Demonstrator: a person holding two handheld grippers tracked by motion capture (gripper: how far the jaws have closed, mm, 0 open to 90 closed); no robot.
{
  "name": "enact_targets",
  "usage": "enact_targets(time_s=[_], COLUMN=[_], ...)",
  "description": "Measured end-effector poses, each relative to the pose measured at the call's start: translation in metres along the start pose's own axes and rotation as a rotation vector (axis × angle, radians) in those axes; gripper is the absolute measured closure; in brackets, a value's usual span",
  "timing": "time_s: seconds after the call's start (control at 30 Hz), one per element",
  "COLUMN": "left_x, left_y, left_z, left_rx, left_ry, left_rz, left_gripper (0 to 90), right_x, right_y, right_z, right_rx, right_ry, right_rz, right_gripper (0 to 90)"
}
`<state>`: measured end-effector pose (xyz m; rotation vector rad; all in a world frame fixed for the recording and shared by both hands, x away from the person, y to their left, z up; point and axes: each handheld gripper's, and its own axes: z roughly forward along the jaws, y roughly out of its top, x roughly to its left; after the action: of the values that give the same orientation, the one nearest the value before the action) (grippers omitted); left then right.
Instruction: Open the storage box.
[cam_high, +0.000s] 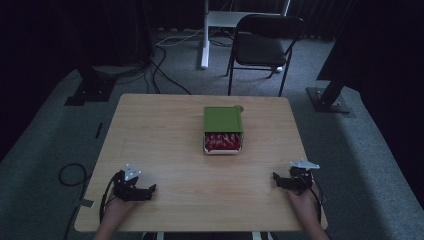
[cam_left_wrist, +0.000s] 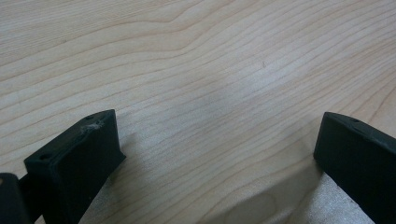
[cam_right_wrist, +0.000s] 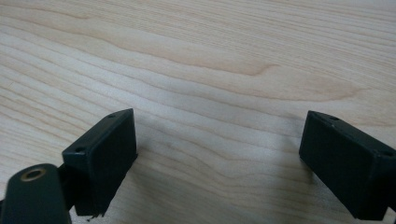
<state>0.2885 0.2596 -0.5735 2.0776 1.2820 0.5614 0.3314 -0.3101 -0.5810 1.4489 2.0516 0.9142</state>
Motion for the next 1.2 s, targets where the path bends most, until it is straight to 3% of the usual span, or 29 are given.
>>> enact_targets(time_s=[0.27, 0.4, 0.53, 0.6, 0.67, 0.87, 1.2], left_x=[0.000, -0.004, -0.014, -0.016, -0.025, -0.033, -0.049], left_y=[0.000, 0.001, 0.006, 0.007, 0.012, 0.019, 0.037], left_z=[0.000, -0.001, 0.001, 0.002, 0.005, 0.007, 0.003], left_rx=[-0.007, -0.014, -0.018, -0.019, -0.013, -0.009, -0.065], left_ry=[-0.006, 0.005, -0.022, -0.027, -0.032, -0.046, -0.051], left_rz=[0.012, 0.058, 0.125, 0.132, 0.175, 0.205, 0.275], left_gripper=[3.0, 3.0, 3.8, 4.6, 4.6, 4.6, 4.8], right_x=[0.000, 0.000, 0.000, 0.000, 0.000, 0.000, 0.000], right_y=[0.000, 0.000, 0.000, 0.000, 0.000, 0.000, 0.000], right_z=[0.000, 0.000, 0.000, 0.000, 0.000, 0.000, 0.000], right_rx=[0.000, 0.000, 0.000, 0.000, -0.001, 0.000, -0.001], right_ry=[0.000, 0.001, 0.001, 0.001, 0.001, 0.002, 0.002], right_rz=[0.000, 0.003, 0.003, 0.003, 0.003, 0.003, 0.004], right_gripper=[10.3, 10.3, 10.3, 10.3, 10.2, 10.3, 10.3])
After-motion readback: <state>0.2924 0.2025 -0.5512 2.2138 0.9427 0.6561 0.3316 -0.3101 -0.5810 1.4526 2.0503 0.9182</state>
